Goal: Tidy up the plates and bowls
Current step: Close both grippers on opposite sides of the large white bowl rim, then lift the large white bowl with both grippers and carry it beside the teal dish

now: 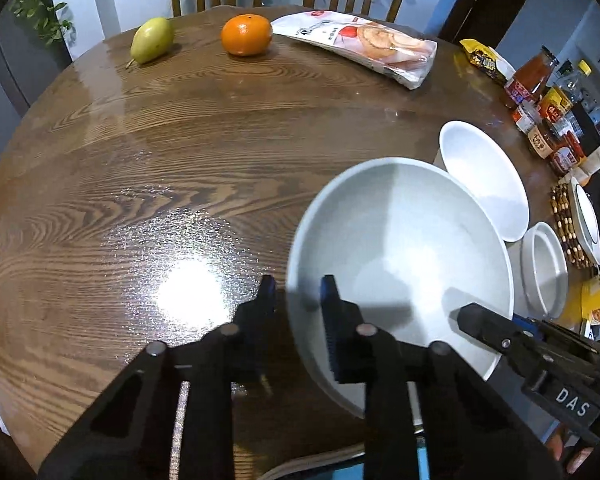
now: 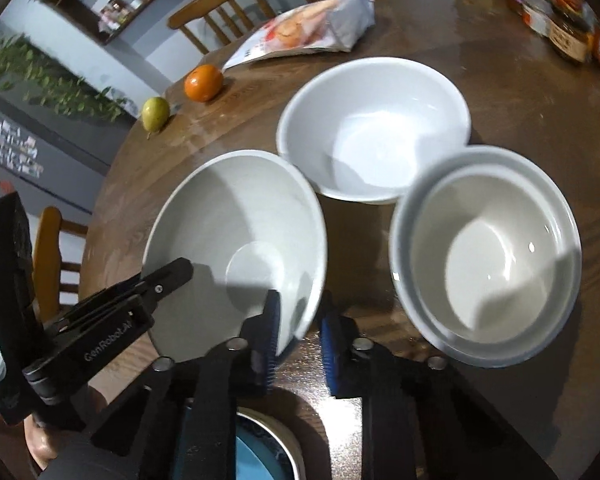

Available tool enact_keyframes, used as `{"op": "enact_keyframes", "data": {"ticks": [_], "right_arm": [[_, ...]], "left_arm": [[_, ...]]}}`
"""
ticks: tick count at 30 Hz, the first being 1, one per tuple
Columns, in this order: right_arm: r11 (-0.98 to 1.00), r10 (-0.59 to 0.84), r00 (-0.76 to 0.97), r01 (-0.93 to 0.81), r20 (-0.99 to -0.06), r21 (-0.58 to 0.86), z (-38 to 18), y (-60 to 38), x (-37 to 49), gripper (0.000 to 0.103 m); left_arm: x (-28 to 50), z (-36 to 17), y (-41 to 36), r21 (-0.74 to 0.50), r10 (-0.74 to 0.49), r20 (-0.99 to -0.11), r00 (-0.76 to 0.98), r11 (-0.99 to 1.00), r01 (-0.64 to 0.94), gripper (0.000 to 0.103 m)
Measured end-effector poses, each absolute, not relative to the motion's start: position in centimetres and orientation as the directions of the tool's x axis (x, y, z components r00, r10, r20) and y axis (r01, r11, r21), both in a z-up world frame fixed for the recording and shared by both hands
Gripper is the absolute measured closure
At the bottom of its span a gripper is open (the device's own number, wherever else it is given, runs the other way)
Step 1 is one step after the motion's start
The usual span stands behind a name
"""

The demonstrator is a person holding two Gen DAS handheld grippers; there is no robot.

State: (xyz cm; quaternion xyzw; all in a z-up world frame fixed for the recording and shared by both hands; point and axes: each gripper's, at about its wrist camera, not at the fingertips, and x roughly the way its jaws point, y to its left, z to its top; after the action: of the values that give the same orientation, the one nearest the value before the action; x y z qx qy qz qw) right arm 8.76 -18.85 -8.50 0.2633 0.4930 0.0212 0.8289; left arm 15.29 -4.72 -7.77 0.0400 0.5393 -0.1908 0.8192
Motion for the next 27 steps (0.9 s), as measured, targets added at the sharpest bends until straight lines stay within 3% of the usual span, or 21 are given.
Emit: {"op": "enact_keyframes", "data": {"ticks": [11,27], "right_arm": [[0.877,0.334,0.529,0.128,-0.780,0.463,-6.7,-17.1,8.1,0.084],[0.882,0.467,0.416,-0.166,-0.780,0.440,-5.3,-6.1,8.0,0.084]], "left_arm": [[13.6,-5.6,-1.8,-0.151,-0.272,-0.877,0.397,0.939,0.310,0.090],[7.5,-4.4,10.2,-0.140,-0.132,-0.874,0.467,0.990,0.018,0.090]]}}
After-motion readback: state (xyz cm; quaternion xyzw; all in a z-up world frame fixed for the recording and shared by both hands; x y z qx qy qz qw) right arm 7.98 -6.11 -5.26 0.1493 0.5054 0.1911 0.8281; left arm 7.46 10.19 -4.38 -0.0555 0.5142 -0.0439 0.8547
